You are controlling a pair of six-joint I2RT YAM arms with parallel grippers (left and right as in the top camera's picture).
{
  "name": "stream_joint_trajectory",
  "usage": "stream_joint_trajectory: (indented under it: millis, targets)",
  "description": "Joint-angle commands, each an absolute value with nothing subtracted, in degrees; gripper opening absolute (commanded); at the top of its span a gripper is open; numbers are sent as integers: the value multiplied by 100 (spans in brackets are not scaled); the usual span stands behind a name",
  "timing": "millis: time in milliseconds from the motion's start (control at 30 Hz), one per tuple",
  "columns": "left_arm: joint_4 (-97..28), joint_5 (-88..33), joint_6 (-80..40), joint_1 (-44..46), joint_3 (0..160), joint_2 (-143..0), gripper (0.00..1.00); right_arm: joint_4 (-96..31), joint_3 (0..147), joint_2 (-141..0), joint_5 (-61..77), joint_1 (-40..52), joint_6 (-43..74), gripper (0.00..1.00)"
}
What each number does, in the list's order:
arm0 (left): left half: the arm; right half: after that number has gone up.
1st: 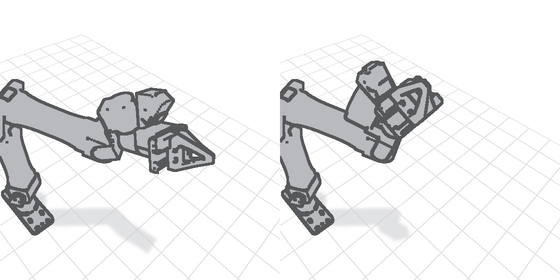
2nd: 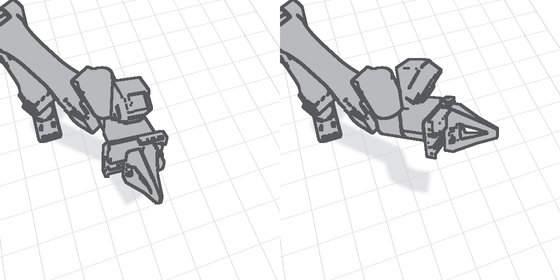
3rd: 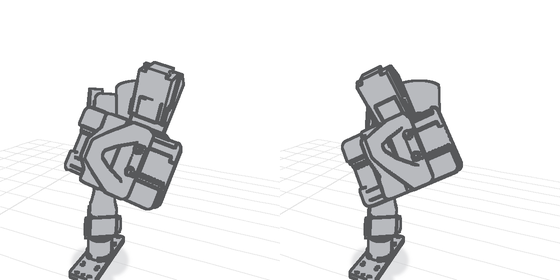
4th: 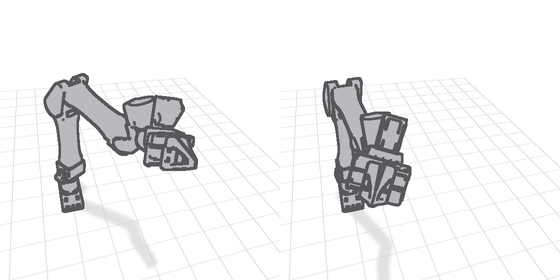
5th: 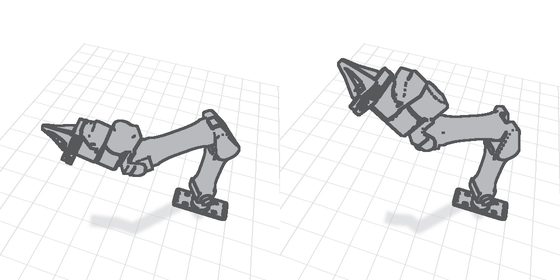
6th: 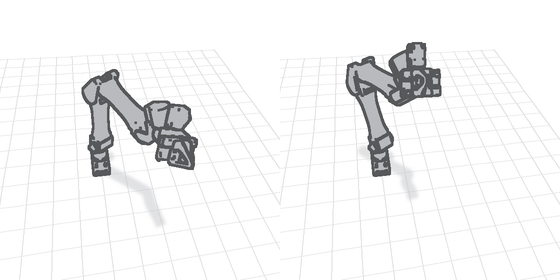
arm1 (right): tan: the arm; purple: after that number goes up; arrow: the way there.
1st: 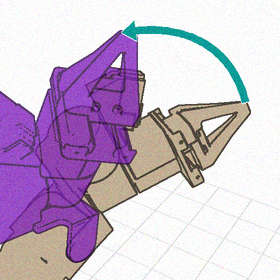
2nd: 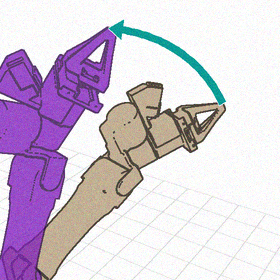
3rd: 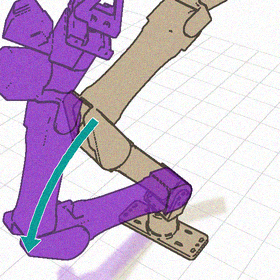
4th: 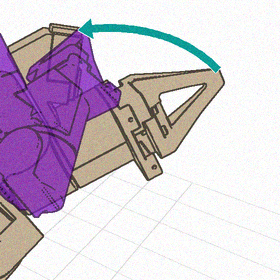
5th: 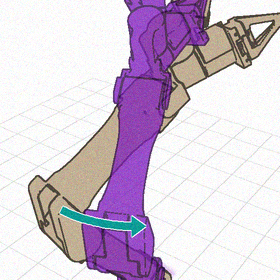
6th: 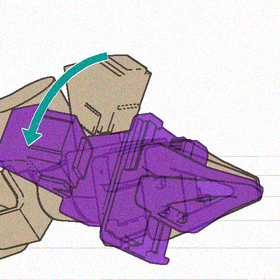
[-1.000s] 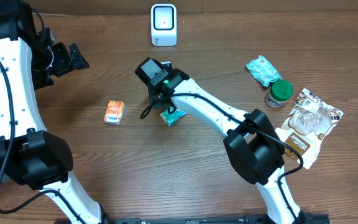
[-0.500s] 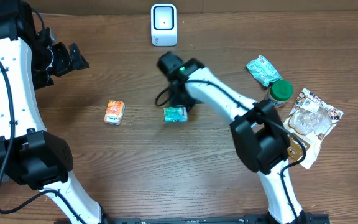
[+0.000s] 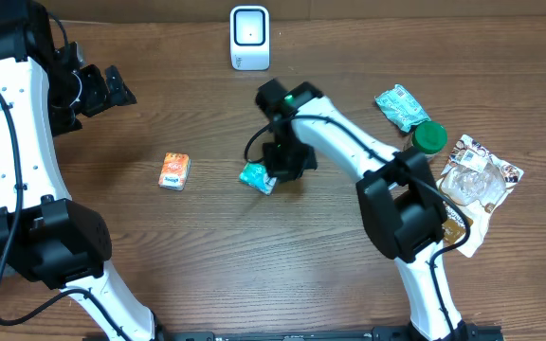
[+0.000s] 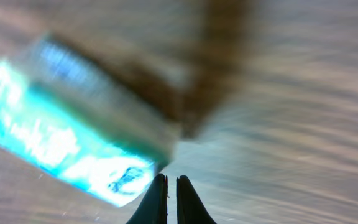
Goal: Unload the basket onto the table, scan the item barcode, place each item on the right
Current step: 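Grasp the teal pack with the right gripper and lift it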
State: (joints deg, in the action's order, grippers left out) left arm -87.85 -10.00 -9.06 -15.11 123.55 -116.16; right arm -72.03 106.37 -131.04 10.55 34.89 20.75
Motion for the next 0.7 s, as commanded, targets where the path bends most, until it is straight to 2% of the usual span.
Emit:
stream_joint_trajectory:
  millis: [0,200,500,567,633,667]
  targets:
    - [-8779,-980,-941,-1531,12433,-11544,100,-7223,10652,-13148,1236,3745,1940,4]
    - [-8779,-980,-941,-1531,12433,-11544,99,-7325,10663,-13148,989,3839,1898,4]
    - [-8779,-980,-941,-1531,12433,-11544,100,-7749,11288,-13089,1031,3430,1162,4]
    - [-8779,-982,-941,-1531,12433,-11544,100,-7723,11375,-13078,1074,3321,1048,10]
    - [-8777,-980,-941,-1531,12433,-11544,99,-7614,11367,-13080,1288,3229,832,21]
    - [-8777,-980,-941,-1531,12433,-11544,100,-7529,11327,-13087,1468,3192,707,31]
